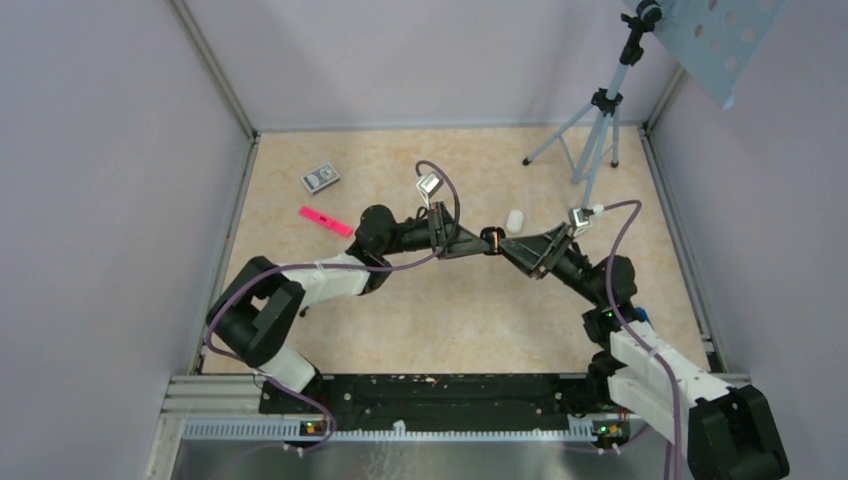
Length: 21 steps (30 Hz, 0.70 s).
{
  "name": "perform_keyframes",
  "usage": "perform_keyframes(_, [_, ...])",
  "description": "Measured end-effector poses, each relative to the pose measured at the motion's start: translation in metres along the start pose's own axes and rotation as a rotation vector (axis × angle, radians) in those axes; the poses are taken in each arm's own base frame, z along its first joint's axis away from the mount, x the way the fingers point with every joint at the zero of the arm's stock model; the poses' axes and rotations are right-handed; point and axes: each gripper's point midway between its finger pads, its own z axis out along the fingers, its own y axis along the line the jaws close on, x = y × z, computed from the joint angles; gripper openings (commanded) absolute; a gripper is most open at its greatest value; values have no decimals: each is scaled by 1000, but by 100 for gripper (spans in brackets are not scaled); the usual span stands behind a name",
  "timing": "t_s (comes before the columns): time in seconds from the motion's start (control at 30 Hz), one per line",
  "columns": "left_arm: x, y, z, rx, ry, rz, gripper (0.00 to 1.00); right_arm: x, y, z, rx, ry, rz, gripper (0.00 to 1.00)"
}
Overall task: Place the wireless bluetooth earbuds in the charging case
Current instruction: Open the charging case to the charging case.
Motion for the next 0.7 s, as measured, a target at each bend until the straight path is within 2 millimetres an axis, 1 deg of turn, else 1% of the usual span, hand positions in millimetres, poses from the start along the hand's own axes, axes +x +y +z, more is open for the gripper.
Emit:
perform_keyframes(0.07, [0, 1, -1, -1, -2, -1, 0, -2, 2, -1, -6, -9, -2, 41])
perform_keyframes(0.13, [-1, -1, -1, -1, -4, 1, 0, -4, 5, -2, -12, -18, -6, 28])
perform_keyframes(0.17, [0, -1, -2, 0, -5, 4, 0, -4, 7, -3, -18, -20, -10, 26])
perform_keyframes(0.23, [-1, -3, -4, 1, -9, 10, 0, -5, 10, -3, -28, -24, -19, 26])
perform_keyframes(0.3, [-2, -4, -5, 2, -11, 13, 0, -4, 10, -3, -29, -19, -18, 30])
perform_keyframes(0.4, [-2, -4, -6, 2, -13, 14, 0, -4, 9, -3, -27, -14, -18, 43])
perform_keyframes(0.47, [-2, -7, -6, 9, -14, 19, 0, -2, 5, -3, -14, -1, -11, 49])
perform_keyframes(0.5, [-2, -8, -6, 12, -15, 21, 0, -1, 3, -3, -9, 4, -9, 50])
perform_keyframes(0.6, [-3, -13, -6, 26, -17, 33, 0, 0, 1, -2, -2, 11, -3, 51])
perform_keyframes(0.7, [-4, -18, -7, 40, -20, 42, 0, 0, 3, -2, -11, 13, 8, 53])
